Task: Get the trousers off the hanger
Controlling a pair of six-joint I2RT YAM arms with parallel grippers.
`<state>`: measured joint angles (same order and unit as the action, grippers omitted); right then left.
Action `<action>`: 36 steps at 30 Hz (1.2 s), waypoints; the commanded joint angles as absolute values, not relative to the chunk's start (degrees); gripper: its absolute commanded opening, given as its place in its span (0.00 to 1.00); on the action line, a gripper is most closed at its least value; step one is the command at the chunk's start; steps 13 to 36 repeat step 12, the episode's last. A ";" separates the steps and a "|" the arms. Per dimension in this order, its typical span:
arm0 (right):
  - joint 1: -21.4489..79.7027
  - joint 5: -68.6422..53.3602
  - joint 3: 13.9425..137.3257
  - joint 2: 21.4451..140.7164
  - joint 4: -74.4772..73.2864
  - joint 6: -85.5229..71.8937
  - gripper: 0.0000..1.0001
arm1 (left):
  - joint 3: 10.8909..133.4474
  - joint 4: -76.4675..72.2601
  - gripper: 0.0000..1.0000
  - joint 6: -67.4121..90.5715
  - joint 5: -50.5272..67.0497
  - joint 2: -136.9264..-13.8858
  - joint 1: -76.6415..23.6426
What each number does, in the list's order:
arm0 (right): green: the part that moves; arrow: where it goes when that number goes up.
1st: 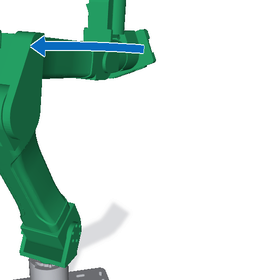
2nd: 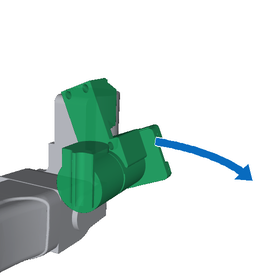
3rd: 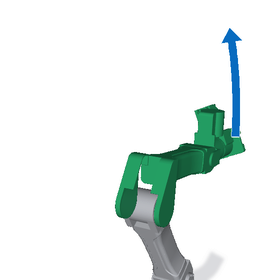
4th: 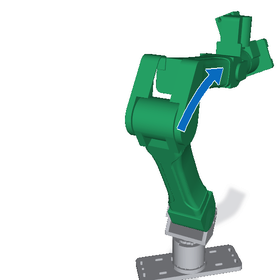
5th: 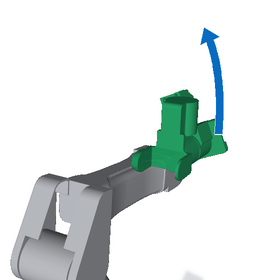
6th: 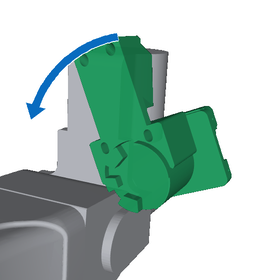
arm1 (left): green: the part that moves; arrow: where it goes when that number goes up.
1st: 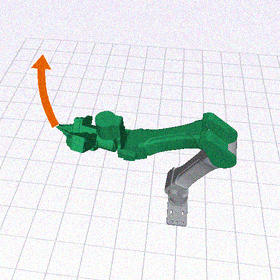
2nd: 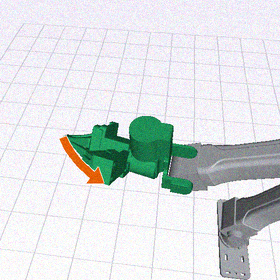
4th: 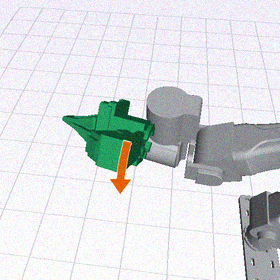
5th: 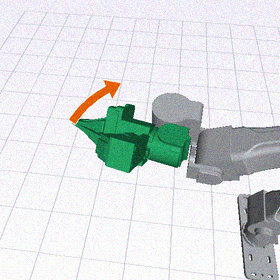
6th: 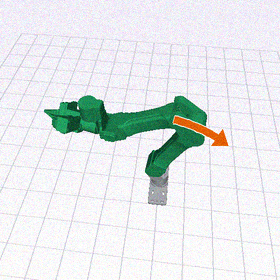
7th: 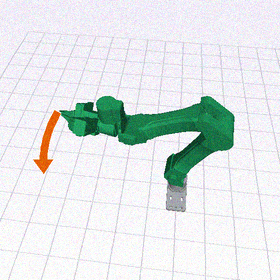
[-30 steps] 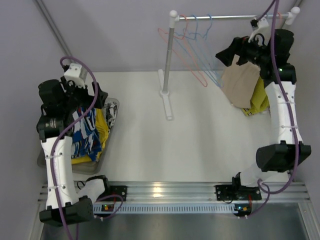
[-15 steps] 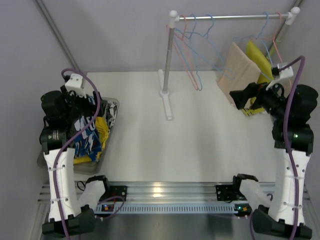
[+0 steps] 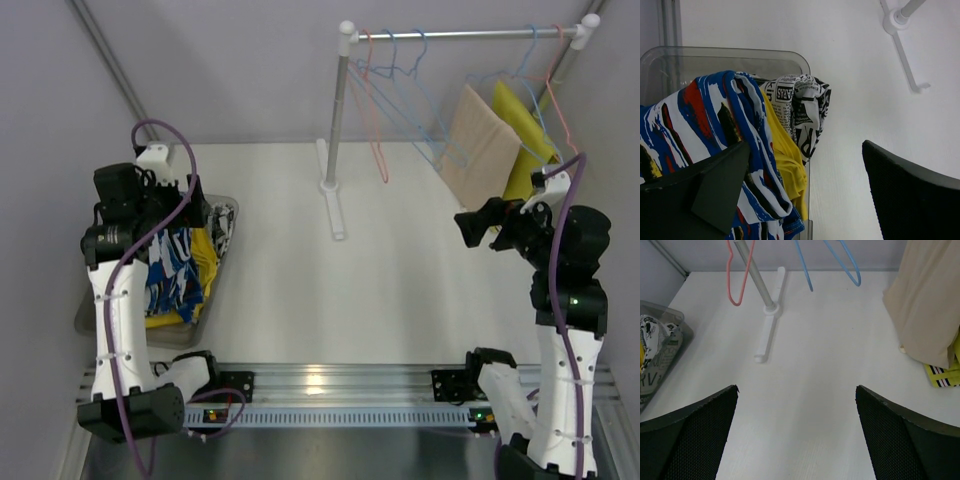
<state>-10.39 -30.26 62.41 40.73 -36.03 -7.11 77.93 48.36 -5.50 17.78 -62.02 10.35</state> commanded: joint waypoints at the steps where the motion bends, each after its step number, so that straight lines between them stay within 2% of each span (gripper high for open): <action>1: -11.07 -29.71 61.97 39.99 -34.80 -7.91 0.99 | 80.60 49.66 0.99 -3.96 16.62 -61.70 10.28; 12: -11.07 -29.62 60.56 38.15 -34.10 -9.14 0.99 | 80.86 48.43 0.99 -1.15 13.10 -61.09 10.28; 36: -11.07 -29.62 60.56 38.15 -34.10 -9.14 0.99 | 80.86 48.43 0.99 -1.15 13.10 -61.09 10.28</action>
